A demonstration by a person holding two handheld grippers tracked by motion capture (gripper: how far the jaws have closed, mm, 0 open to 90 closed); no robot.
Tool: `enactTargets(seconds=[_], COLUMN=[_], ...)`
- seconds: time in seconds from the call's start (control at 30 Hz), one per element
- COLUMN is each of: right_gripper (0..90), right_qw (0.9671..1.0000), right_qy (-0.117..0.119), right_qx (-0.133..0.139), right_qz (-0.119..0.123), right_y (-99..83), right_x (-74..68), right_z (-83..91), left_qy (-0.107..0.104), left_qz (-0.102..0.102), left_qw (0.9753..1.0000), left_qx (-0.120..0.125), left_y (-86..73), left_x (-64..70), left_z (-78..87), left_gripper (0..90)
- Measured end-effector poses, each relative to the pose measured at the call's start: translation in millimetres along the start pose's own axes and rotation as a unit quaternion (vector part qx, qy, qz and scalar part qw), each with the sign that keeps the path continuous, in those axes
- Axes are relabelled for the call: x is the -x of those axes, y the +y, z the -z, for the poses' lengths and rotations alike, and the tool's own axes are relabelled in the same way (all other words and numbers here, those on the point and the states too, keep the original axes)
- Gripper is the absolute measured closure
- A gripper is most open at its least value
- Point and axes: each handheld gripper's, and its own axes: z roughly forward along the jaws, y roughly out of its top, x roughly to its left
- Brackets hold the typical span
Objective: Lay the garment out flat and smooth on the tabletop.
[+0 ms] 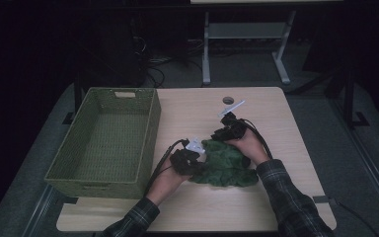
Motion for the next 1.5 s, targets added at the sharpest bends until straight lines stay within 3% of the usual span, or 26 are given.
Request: enactTargets(seconds=[0.2, 0.27, 0.4, 0.5, 0.7, 0.83, 0.87, 0.97, 1.1, 1.2, 1.33, 1.5], right_gripper=[71.6, 76.2, 85.8, 87.4, 88.0, 87.9, 88.0, 88.0, 88.0, 87.9, 87.9, 87.7], right_qw=[0.9998, 0.9995, 0.9987, 0.9988, 0.9995, 0.998, 0.9967, 0.9944, 0.9901, 0.9894, 0.9843, 0.9819], right_qy=[0.01, 0.004, 0.006, 0.004, -0.028, -0.056, -0.068, -0.086, -0.104, -0.112, -0.13, -0.148], right_qx=[-0.016, -0.029, -0.048, -0.046, 0.001, 0.027, 0.044, 0.062, 0.094, 0.092, 0.117, 0.11], right_qz=[0.002, 0.014, 0.017, 0.019, 0.014, 0.013, 0.009, 0.002, -0.008, -0.014, -0.023, -0.042], right_y=[-1.8, -3.0, -5.1, -4.7, 3.8, 11.9, 14.0, 19.0, 22.5, 25.4, 25.6, 17.2], right_x=[0.7, 0.0, -1.0, -1.2, 2.9, 10.1, 12.3, 21.2, 31.6, 41.0, 52.0, 65.9], right_z=[-6.0, -10.1, -15.4, -15.0, 4.2, 18.5, 23.3, 30.9, 37.7, 37.9, 40.0, 34.0], left_qy=[0.001, 0.0, 0.0, 0.0, 0.001, 0.009, 0.015, 0.049, 0.062, 0.067, 0.066, 0.062], left_qz=[-0.003, -0.004, -0.006, -0.002, -0.006, 0.002, 0.004, 0.006, 0.008, 0.008, 0.009, 0.001], left_qw=[1.0, 1.0, 1.0, 1.0, 1.0, 0.9999, 0.9998, 0.9985, 0.9976, 0.9971, 0.9969, 0.9971], left_qx=[0.0, 0.0, -0.002, 0.001, -0.001, 0.011, 0.014, 0.025, 0.03, 0.036, 0.043, 0.045], left_y=[0.4, 0.5, 1.0, 0.9, 1.3, 3.2, 3.7, 4.6, 3.8, 4.1, 4.5, 5.8], left_x=[0.2, 0.3, 0.7, 0.8, -0.2, -2.4, -3.1, -7.5, -9.4, -9.0, -7.2, -3.3], left_z=[-0.5, -0.7, -0.8, -1.1, -0.2, 1.3, 2.1, 4.3, 7.4, 9.7, 12.0, 12.8], left_gripper=[87.1, 87.1, 87.1, 87.1, 87.1, 86.2, 83.4, 64.8, 54.7, 51.4, 50.0, 49.4])
